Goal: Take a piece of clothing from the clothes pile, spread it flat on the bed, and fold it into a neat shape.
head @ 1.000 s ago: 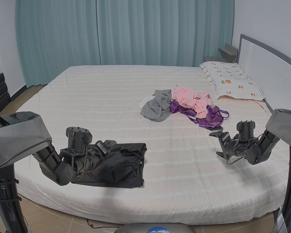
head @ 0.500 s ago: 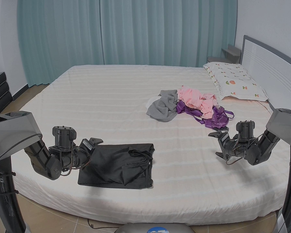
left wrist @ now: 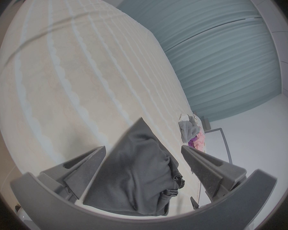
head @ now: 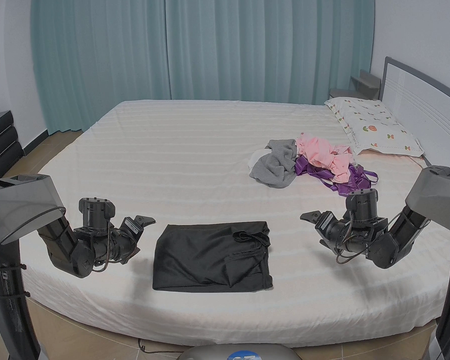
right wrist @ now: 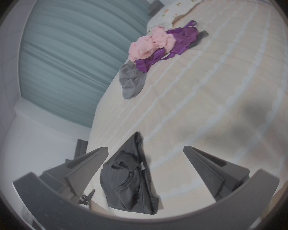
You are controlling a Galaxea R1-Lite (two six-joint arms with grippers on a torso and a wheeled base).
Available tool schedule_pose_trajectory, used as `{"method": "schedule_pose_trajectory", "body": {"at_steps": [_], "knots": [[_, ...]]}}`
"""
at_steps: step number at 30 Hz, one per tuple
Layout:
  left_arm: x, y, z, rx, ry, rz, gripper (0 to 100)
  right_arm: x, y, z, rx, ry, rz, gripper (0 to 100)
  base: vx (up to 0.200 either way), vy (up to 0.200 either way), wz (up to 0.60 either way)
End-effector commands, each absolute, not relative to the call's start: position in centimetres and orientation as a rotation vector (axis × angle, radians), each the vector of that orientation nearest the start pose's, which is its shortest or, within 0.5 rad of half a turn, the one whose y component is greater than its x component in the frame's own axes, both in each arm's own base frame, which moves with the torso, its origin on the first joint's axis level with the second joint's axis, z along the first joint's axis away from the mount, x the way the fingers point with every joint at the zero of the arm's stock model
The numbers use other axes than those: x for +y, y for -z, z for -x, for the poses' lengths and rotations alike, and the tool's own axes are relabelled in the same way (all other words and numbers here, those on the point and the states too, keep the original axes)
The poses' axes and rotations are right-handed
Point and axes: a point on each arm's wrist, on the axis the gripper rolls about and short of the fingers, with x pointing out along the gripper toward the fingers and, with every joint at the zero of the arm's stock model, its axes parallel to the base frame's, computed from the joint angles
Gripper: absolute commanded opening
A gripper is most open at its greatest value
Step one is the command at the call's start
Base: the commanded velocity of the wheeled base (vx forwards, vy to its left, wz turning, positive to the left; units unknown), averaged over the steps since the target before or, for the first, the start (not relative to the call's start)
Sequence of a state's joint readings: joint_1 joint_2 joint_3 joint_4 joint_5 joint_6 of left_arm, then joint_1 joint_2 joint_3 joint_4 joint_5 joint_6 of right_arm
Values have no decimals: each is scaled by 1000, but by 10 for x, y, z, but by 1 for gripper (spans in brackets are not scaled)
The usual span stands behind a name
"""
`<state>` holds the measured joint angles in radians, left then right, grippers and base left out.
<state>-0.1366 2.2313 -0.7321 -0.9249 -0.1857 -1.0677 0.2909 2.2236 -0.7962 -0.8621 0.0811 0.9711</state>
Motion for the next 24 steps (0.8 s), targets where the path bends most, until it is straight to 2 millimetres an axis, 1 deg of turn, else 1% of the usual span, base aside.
{"method": "schedule_pose_trajectory", "body": {"at_steps": [1,5,8,12,14,17,21,24], "knots": [[-52,-4,-355,702,-38,1034,100,139,-10,-336,720,-83,-748,100,0,200,0],[-53,-4,-355,704,-34,1032,100,153,-2,-331,722,-94,-627,100,0,200,0],[-54,-3,-355,702,-33,1030,100,165,-2,-325,713,-111,-544,100,0,200,0],[-54,-3,-356,705,-33,1029,100,176,5,-319,723,-113,-397,100,0,0,0],[-54,-3,-356,705,-33,1029,100,179,7,-320,736,-113,-360,100,0,0,0],[-54,-3,-356,704,-34,1029,100,186,4,-318,739,-123,-331,100,0,0,0],[-55,-3,-356,704,-30,1028,100,199,6,-315,785,-135,-265,100,0,0,0],[-55,-3,-356,704,-32,1027,100,201,10,-318,808,-122,-233,100,0,0,0]]}}
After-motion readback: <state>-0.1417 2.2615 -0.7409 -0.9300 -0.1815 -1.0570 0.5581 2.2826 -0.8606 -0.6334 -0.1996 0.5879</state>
